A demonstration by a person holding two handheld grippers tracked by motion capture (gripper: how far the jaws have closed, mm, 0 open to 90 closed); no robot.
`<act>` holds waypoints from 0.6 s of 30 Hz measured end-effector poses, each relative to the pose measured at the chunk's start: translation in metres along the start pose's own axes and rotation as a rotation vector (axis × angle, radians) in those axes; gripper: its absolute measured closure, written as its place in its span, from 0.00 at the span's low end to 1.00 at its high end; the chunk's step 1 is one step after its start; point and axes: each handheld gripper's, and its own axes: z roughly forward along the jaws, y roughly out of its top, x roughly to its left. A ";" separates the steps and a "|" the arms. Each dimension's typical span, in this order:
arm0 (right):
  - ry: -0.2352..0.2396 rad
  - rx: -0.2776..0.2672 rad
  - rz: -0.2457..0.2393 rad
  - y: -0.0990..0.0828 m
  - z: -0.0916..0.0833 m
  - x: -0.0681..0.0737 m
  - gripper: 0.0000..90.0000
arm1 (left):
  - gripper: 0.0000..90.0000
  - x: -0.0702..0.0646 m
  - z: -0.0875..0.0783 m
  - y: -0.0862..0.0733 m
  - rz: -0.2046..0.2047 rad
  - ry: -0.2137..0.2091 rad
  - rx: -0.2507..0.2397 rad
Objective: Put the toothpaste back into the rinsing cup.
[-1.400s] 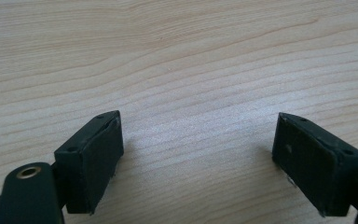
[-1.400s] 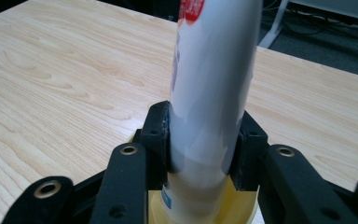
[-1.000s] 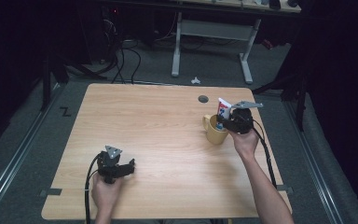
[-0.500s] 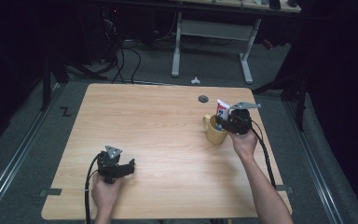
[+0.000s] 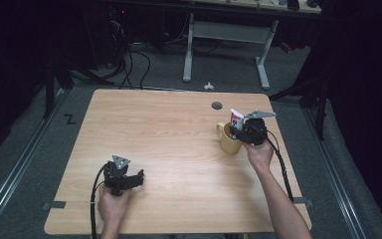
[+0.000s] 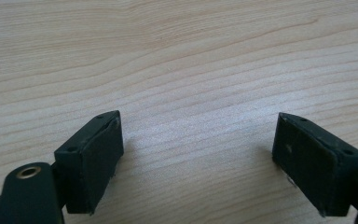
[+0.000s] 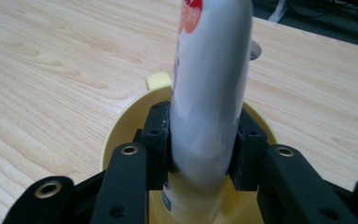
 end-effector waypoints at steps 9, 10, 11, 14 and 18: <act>0.002 0.020 0.002 -0.006 0.004 0.000 0.72 | 0.18 0.000 0.000 0.000 0.000 0.000 0.000; 0.003 0.023 0.005 -0.007 0.005 0.001 0.72 | 0.18 0.000 0.000 0.000 0.002 0.000 0.000; 0.002 0.022 0.002 -0.006 0.005 0.001 0.72 | 0.18 0.000 0.000 0.000 0.000 0.000 0.000; 0.003 0.020 -0.001 -0.006 0.005 0.001 0.71 | 0.18 0.000 0.000 0.000 0.000 0.000 0.000; 0.009 0.020 -0.007 -0.007 0.004 0.002 0.69 | 0.18 0.000 0.000 0.000 0.000 0.000 0.000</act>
